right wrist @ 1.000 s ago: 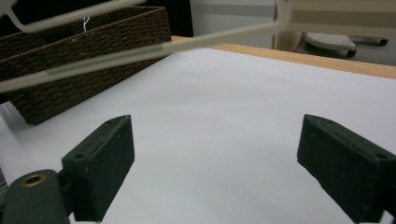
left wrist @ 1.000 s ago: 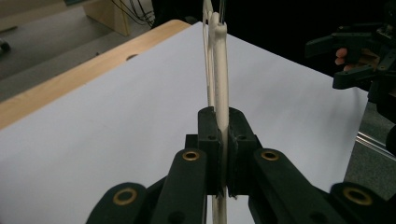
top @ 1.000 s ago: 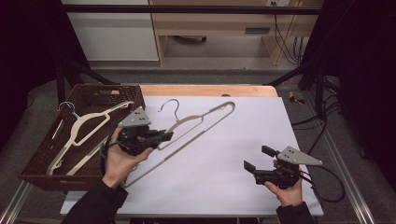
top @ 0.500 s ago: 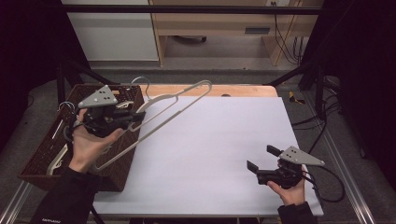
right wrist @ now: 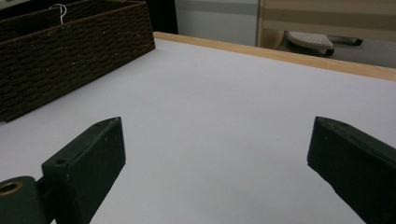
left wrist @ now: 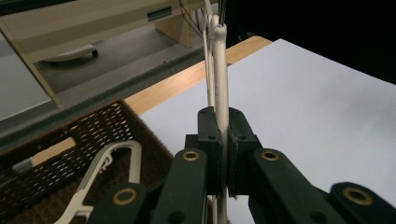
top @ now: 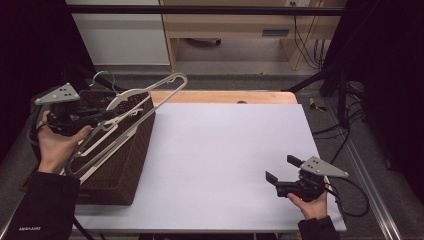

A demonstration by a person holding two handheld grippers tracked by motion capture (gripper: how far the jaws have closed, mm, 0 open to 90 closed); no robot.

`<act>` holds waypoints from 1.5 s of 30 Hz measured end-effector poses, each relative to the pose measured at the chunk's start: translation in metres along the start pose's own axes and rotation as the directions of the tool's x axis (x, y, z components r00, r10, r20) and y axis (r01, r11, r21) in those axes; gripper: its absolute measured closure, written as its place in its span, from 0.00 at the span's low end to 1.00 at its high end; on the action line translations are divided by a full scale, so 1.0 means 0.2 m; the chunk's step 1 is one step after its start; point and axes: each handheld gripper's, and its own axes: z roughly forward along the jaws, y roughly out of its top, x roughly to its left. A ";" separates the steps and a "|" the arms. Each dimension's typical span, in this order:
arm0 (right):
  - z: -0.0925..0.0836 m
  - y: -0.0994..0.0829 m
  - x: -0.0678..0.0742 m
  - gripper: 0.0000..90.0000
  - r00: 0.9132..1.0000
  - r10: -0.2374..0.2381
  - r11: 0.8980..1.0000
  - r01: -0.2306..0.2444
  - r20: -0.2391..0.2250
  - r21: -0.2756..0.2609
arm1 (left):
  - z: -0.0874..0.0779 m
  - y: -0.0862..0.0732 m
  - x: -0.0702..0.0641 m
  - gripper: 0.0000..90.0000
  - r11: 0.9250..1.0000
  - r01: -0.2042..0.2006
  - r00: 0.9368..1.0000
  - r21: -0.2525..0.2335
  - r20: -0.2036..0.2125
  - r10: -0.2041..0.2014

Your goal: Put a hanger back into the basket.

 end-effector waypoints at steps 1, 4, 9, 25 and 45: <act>0.00 0.00 0.00 0.05 1.000 0.000 1.000 0.000 0.000 0.000 | -0.01 -0.01 0.02 0.96 1.000 0.005 1.000 0.000 -0.006 -0.005; 0.00 0.00 0.00 0.05 1.000 -0.002 1.000 0.002 0.001 0.002 | -0.05 -0.07 0.10 0.96 0.999 0.037 0.999 -0.004 -0.036 -0.037; 0.00 0.00 0.00 0.04 1.000 -0.002 1.000 0.002 0.004 0.005 | -0.08 -0.12 0.17 0.96 0.998 0.060 0.996 -0.001 -0.066 -0.060; 0.01 -0.01 0.00 0.04 1.000 -0.005 1.000 0.005 0.004 0.019 | -0.14 -0.36 0.38 0.96 0.989 0.146 0.981 0.038 -0.138 -0.139; 0.02 -0.01 0.00 0.04 1.000 -0.009 1.000 0.009 0.004 0.029 | 0.03 -0.59 0.42 0.94 0.941 0.281 0.959 0.190 -0.076 -0.272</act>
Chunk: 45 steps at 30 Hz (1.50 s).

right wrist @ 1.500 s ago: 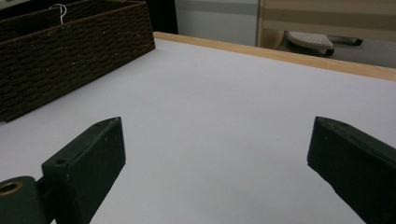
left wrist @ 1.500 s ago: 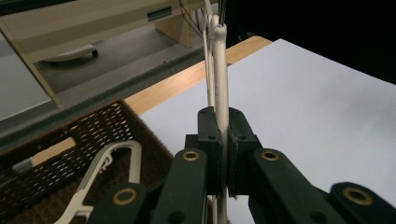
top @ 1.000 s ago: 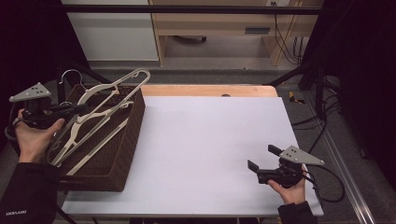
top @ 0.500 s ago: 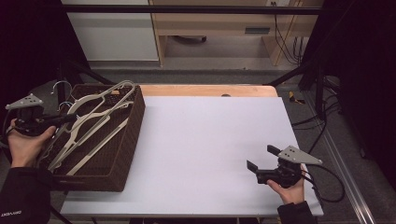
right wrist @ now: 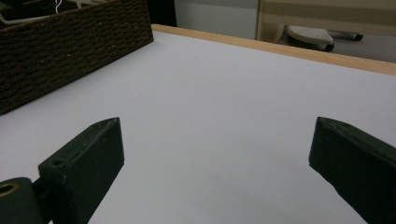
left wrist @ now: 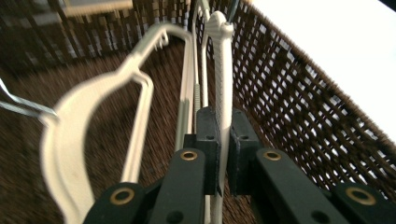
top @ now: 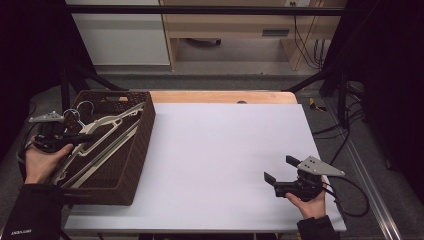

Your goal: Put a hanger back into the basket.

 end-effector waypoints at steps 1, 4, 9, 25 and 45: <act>0.00 0.00 0.00 0.04 1.000 0.000 1.000 0.000 -0.001 0.000 | 0.03 -0.02 0.01 0.94 1.000 0.023 1.000 0.019 -0.004 -0.023; 0.00 0.00 0.00 0.04 1.000 0.003 1.000 -0.003 0.000 -0.001 | 0.05 -0.04 0.02 0.93 0.998 0.035 0.999 0.044 -0.018 -0.035; 0.01 0.00 0.00 0.04 1.000 0.000 1.000 0.000 -0.003 0.003 | 0.04 -0.08 0.05 0.90 0.996 0.076 0.993 0.039 -0.093 -0.072; 0.00 0.00 0.00 0.03 1.000 0.006 1.000 -0.006 0.006 -0.011 | -0.21 -0.14 -0.31 0.36 0.942 -0.033 0.994 -0.334 -0.112 -0.005; -0.03 0.00 -0.02 0.03 1.000 0.002 0.999 -0.001 0.013 -0.037 | 0.08 -0.20 -0.83 0.08 0.930 -0.205 0.973 -0.305 0.037 0.227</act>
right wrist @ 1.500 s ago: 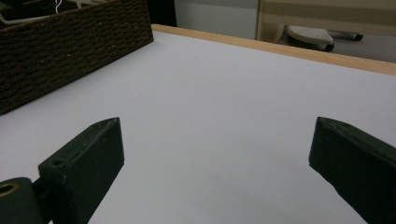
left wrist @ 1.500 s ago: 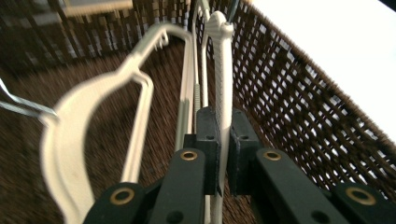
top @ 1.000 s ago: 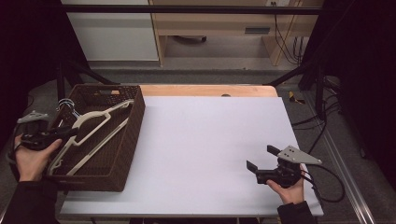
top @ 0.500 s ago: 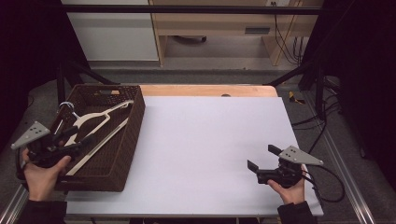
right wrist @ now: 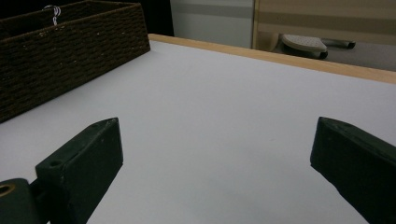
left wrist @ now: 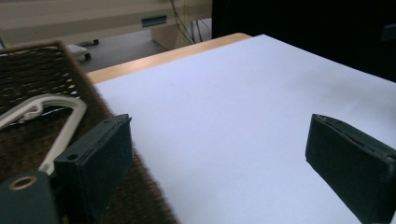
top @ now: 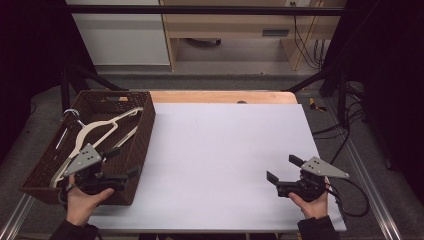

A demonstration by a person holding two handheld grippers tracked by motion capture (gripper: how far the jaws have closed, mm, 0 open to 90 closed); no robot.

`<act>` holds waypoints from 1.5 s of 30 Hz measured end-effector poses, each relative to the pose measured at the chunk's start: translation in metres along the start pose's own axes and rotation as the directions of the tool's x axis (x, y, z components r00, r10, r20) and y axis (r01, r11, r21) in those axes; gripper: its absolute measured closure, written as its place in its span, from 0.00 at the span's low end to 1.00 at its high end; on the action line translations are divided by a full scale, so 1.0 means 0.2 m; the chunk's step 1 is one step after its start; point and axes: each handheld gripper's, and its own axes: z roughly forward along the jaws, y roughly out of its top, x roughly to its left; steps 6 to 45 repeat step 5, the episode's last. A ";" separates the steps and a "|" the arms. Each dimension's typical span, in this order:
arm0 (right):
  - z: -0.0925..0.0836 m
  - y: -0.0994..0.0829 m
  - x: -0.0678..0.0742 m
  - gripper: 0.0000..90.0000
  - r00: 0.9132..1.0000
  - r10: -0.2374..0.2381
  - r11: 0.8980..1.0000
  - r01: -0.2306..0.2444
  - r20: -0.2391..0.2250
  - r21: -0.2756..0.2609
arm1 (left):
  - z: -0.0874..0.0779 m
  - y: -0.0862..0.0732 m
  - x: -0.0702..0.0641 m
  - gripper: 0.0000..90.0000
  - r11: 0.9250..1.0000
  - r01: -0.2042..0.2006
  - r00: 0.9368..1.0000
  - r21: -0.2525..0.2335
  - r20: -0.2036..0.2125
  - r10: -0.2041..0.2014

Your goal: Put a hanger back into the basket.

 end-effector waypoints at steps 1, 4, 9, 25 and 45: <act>0.00 0.00 0.00 0.03 1.000 0.007 1.000 -0.007 0.001 0.000 | 0.01 0.00 -0.01 0.08 1.000 -0.006 1.000 0.003 0.009 0.006; 0.00 -0.01 -0.02 0.03 1.000 0.014 1.000 -0.014 0.001 0.002 | 0.05 -0.02 -0.05 0.08 1.000 -0.014 0.999 0.017 0.032 0.014; 0.00 -0.01 -0.02 0.03 1.000 0.018 1.000 -0.018 0.003 0.001 | 0.07 -0.03 -0.05 0.08 1.000 -0.011 0.999 0.022 0.038 0.010; 0.00 -0.01 -0.02 0.03 1.000 0.018 1.000 -0.018 0.003 0.001 | 0.07 -0.03 -0.05 0.08 1.000 -0.011 0.999 0.022 0.038 0.010; 0.00 -0.01 -0.02 0.03 1.000 0.018 1.000 -0.018 0.003 0.001 | 0.07 -0.03 -0.05 0.08 1.000 -0.011 0.999 0.022 0.038 0.010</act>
